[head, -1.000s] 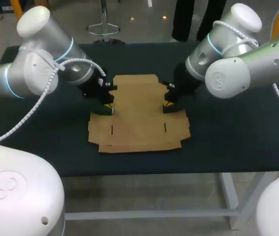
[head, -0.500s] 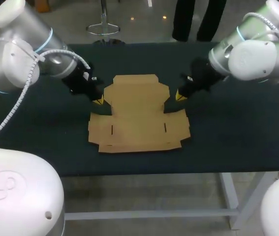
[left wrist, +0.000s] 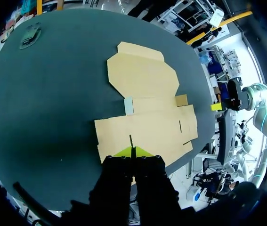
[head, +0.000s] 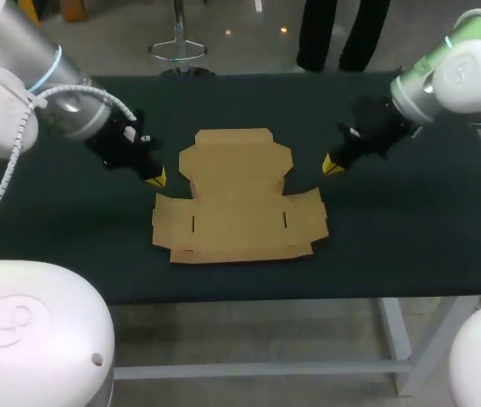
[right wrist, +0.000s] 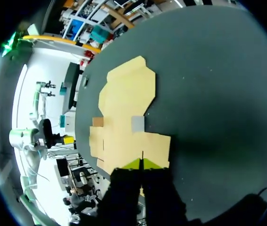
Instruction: Assemble the packaging by folding the flat box into shape, placing the metal phone stand inside, and closing the box properly
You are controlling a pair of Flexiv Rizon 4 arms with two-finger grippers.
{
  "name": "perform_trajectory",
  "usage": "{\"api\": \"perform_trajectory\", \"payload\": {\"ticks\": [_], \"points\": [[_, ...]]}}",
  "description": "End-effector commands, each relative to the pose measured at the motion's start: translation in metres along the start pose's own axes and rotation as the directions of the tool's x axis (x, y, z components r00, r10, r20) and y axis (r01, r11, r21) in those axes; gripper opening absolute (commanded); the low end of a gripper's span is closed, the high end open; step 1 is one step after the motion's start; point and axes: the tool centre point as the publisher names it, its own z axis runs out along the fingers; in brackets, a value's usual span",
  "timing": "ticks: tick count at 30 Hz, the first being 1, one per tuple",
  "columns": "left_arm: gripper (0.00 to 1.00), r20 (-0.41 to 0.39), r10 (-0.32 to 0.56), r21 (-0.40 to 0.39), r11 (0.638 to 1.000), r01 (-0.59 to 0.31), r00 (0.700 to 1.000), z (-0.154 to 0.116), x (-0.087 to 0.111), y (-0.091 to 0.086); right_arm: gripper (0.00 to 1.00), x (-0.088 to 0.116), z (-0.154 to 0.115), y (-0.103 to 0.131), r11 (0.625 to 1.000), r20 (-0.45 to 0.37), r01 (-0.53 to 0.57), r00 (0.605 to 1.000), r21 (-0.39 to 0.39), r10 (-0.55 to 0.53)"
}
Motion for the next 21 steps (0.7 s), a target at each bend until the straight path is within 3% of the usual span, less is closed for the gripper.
{"api": "perform_trajectory", "payload": {"ticks": [1,9,21], "points": [[0.0,-0.012,-0.005,0.052,0.999,0.005,1.0,-0.012,0.001,0.031,0.0,-0.003,-0.018,-0.029,1.0,-0.016,0.004,1.0,-0.019,-0.005],[0.0,-0.03,-0.011,0.061,0.998,0.013,0.999,-0.015,0.006,0.071,0.0,-0.011,-0.023,-0.07,1.0,-0.017,0.008,1.0,-0.006,-0.008],[0.0,-0.067,-0.02,0.077,0.997,0.025,0.998,-0.021,0.004,0.117,0.0,-0.03,-0.021,-0.124,0.999,-0.066,-0.032,0.997,-0.012,0.031]]}}
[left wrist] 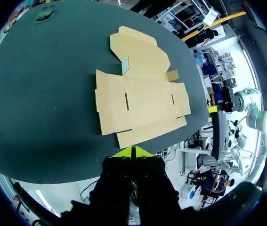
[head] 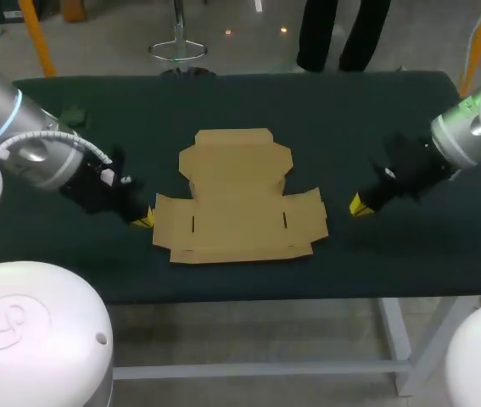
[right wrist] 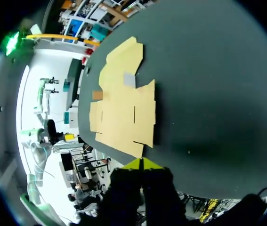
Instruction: Assemble the packaging by folding the flat box into shape, placing the metal phone stand inside, and closing the box properly
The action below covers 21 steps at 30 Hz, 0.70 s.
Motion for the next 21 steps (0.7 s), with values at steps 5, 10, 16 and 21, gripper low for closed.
{"api": "perform_trajectory", "payload": {"ticks": [5,10,16,21], "points": [[0.0,-0.034,-0.001,0.058,0.998,0.003,0.999,0.002,-0.004,0.03,0.0,-0.011,0.002,-0.033,0.999,-0.019,-0.014,1.0,-0.039,0.013],[0.0,-0.067,-0.01,0.051,0.999,0.013,0.998,0.009,-0.01,0.04,0.0,-0.016,0.008,-0.04,0.999,-0.033,-0.029,0.999,-0.035,0.028],[0.0,-0.096,0.004,0.037,0.999,-0.001,0.995,0.023,-0.012,0.047,0.0,-0.02,0.018,-0.043,0.999,-0.038,-0.04,0.999,-0.034,0.038],[0.0,-0.118,0.002,0.018,1.0,0.001,0.993,0.035,-0.015,0.048,0.0,-0.022,0.028,-0.042,0.998,-0.04,-0.043,0.998,-0.039,0.041]]}}
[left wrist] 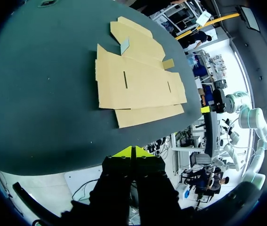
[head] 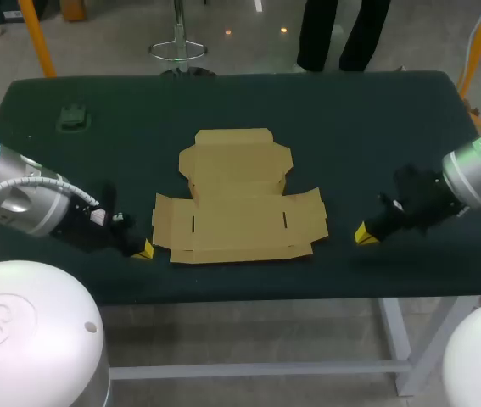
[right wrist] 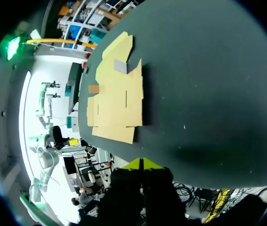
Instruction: Assemble the packaging by folding the flat box into shape, placing the metal phone stand inside, and closing the box properly
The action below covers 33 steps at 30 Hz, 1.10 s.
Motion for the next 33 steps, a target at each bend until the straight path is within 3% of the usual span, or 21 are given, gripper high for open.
{"api": "perform_trajectory", "payload": {"ticks": [1,15,33], "points": [[0.0,-0.014,0.002,-0.011,1.0,-0.003,1.0,0.015,-0.007,-0.003,0.0,-0.003,0.011,0.001,1.0,-0.004,0.0,1.0,-0.005,0.0],[0.0,-0.045,-0.026,-0.023,0.999,0.025,0.999,0.035,-0.018,-0.005,0.0,-0.01,0.042,0.002,1.0,-0.02,-0.008,1.0,0.01,0.008],[0.0,-0.074,-0.041,-0.036,0.999,0.039,0.996,0.045,-0.026,-0.005,0.0,-0.001,0.081,0.009,0.998,-0.036,0.009,0.999,0.057,-0.006]]}}
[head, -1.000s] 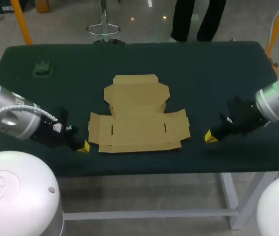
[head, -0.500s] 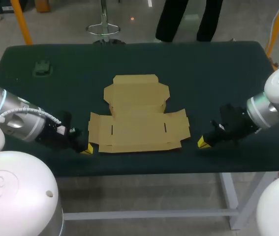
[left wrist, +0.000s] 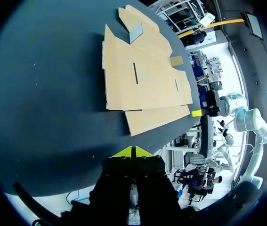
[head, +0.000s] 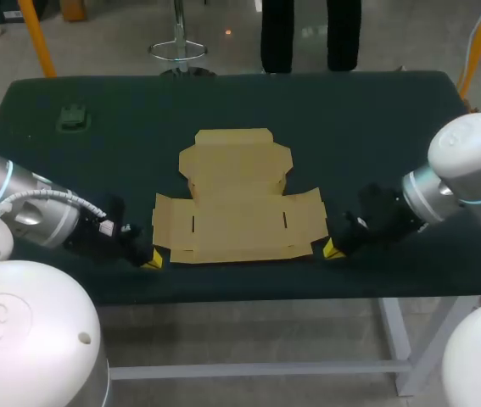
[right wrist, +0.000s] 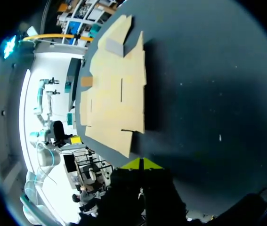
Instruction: Assemble the packaging by folding the flat box into shape, placing the metal phone stand inside, and closing the box properly
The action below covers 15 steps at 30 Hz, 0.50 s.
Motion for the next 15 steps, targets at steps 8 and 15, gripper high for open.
{"api": "perform_trajectory", "payload": {"ticks": [8,15], "points": [[0.0,-0.008,-0.005,-0.011,1.0,0.005,1.0,0.004,-0.004,-0.002,0.0,0.0,0.016,0.01,0.999,-0.015,0.014,1.0,0.029,-0.013],[0.0,-0.01,-0.005,-0.019,1.0,0.005,1.0,0.005,-0.005,-0.003,0.0,0.0,0.024,0.014,0.999,-0.018,0.018,1.0,0.041,-0.017]]}}
